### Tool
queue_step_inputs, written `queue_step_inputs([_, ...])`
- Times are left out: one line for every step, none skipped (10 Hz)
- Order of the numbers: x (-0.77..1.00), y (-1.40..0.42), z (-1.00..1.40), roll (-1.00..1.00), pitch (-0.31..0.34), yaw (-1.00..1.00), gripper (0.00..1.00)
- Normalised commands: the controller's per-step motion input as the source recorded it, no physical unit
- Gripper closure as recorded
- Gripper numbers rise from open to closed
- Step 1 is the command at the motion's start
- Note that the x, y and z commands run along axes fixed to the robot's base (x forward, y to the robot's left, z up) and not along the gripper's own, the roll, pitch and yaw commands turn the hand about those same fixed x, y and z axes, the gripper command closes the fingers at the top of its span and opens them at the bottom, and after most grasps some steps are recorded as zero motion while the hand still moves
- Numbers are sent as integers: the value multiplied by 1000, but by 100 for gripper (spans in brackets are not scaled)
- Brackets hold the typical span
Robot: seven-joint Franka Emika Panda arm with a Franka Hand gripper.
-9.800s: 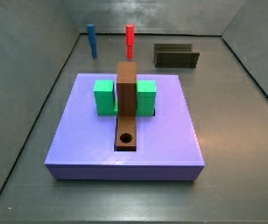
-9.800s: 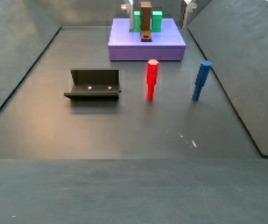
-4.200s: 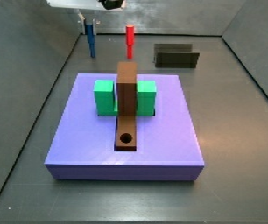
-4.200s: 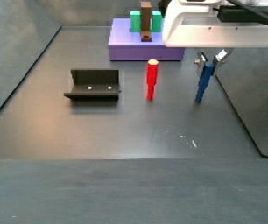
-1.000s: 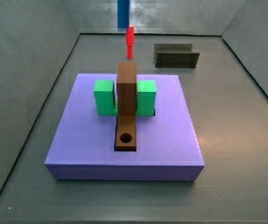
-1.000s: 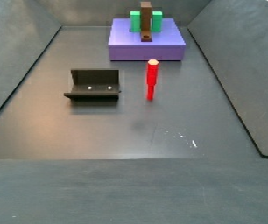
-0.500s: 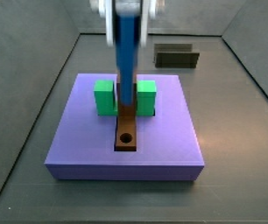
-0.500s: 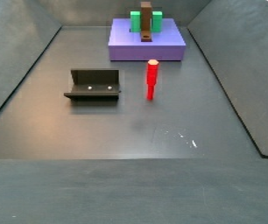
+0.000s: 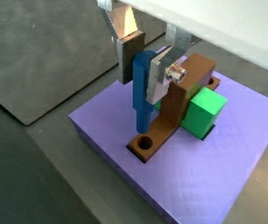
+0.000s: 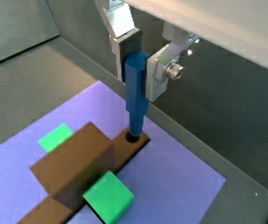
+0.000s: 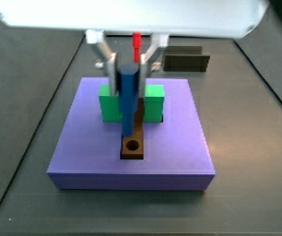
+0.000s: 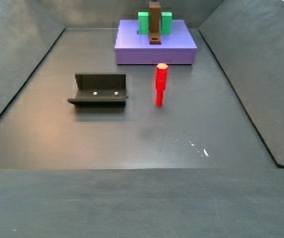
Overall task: Pick up the blue object. Move up. Move to above the board. Insert the blue object.
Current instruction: Insert the blue object.
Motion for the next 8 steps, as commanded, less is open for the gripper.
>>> queue_step_inputs([0, 0, -246, -124, -43, 0, 100])
queue_step_inputs([51, -11, -294, -6, 0, 11, 100])
queue_step_inputs([146, -109, -254, 0, 0, 0, 100])
queue_step_inputs([103, -126, -249, 0, 0, 0, 100])
queue_step_inputs([0, -103, -160, 0, 0, 0, 100])
queue_step_inputs([103, -51, -46, 0, 10, 0, 100])
queue_step_inputs([211, 0, -69, 46, 27, 0, 100])
queue_step_inputs([246, 37, -26, 70, 40, 0, 100])
